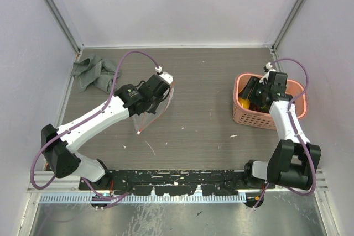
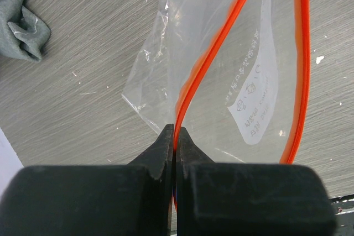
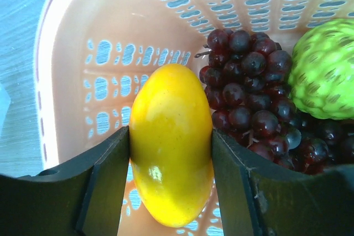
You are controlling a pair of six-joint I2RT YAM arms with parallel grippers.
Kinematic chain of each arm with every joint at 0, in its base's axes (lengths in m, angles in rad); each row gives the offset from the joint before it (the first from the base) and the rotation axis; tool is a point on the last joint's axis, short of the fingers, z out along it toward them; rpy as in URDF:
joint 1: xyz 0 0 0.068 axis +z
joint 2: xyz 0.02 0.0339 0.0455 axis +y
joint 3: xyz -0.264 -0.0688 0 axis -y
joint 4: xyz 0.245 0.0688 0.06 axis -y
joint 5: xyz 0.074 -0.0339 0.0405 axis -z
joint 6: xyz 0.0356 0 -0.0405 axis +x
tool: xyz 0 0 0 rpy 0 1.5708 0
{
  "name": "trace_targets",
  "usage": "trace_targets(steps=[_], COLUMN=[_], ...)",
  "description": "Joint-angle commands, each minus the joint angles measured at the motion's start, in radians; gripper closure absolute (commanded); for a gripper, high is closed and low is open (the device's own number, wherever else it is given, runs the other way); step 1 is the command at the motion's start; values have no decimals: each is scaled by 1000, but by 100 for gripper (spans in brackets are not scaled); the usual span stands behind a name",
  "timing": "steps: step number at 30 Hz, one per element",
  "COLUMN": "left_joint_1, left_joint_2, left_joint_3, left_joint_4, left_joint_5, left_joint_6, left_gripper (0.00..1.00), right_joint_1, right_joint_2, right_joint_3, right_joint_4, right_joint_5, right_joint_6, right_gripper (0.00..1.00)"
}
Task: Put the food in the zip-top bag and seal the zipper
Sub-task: Pick up the fake fruit from the bin.
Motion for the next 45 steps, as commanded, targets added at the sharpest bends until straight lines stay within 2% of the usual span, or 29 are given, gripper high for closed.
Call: trace_targets(steps=[1, 17, 21, 29, 41, 45], left_joint_1=[4, 5, 3, 3, -11, -33], left_joint_2=[-22, 35, 36, 39, 104, 132], left_joint_3=[42, 157, 180, 144, 203, 211], left_joint_4=[3, -89, -74, -10, 18, 61], left_joint_5=[11, 105, 131, 153, 151, 144], left_joint_6=[12, -83, -138, -191, -309, -344], left_gripper=[100, 100, 100, 100, 100, 100], right_joint_1=[1, 2, 2, 2, 3, 3], right_joint_2=[-98, -335, -384, -330, -467, -508], right_joint_3=[8, -78, -107, -134, -123, -125], right_joint_4=[21, 166, 201, 207, 260, 300], right_joint_5=[28, 103, 123, 124, 119, 44], right_joint_6=[20, 88, 103, 105, 110, 144], right_gripper=[73, 86, 87, 87, 90, 90])
